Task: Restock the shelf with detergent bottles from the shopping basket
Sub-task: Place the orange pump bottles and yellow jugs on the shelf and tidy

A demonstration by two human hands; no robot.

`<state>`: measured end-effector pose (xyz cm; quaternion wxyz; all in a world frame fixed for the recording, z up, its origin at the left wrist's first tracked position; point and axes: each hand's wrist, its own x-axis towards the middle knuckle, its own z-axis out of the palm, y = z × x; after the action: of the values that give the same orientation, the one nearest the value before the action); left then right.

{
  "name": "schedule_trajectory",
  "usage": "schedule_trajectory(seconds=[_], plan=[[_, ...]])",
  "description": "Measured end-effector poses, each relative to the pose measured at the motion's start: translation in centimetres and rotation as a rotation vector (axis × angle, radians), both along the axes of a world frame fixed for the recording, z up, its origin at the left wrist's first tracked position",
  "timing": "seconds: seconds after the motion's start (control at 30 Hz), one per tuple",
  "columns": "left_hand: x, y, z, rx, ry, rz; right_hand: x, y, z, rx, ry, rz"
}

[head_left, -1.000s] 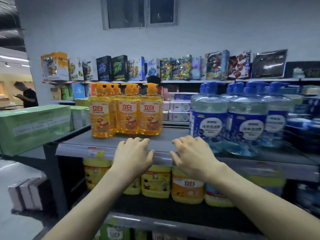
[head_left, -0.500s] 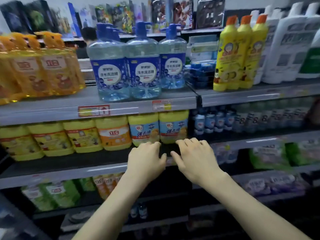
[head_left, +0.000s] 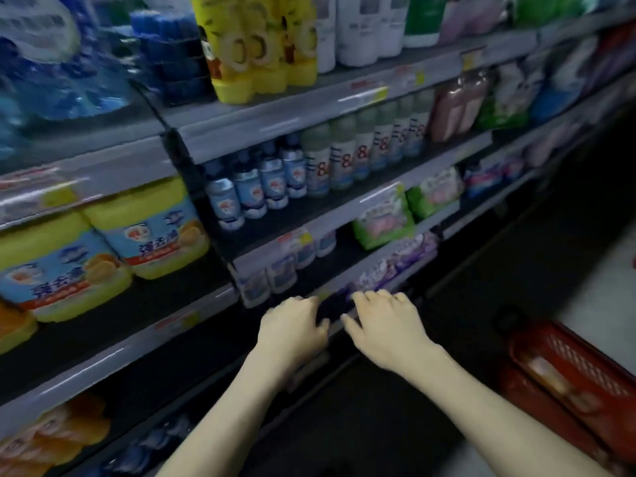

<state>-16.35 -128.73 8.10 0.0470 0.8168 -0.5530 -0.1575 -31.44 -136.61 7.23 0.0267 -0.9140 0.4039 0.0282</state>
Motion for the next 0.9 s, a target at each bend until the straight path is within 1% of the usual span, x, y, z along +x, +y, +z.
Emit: schedule_trajectory(seconds=[0.1,0.23,0.4,0.6,0.73,0.9], plan=[[-1.5,-4.0,-2.2,0.065,0.058,-0.092,-2.3,-1.6,-2.6,0.032,0.025,-0.139],[-4.4,-8.4,-4.8,0.164,0.063,-0.264,-6.5,-3.0,-5.3,0.122,0.075,-0.33],[-10.0,-12.7,-7.4,0.214,0.066,-0.453,-12.6,-4.0,-7.6,0.218,0.088,-0.517],[-19.4,-18.5,-10.1,0.261,0.046,-0.639,-21.1,-6.9,-10.6,0.301,0.067,-0.702],[-26.2,-22.6,-11.3,0.272,0.021,-0.714,-27.6,-9.5,-12.3,0.337,0.017,-0.788],[-35.0,-26.9,-12.7,0.313,-0.059,-0.833,-35.4,-12.8,-13.6,0.39,-0.016,-0.851]])
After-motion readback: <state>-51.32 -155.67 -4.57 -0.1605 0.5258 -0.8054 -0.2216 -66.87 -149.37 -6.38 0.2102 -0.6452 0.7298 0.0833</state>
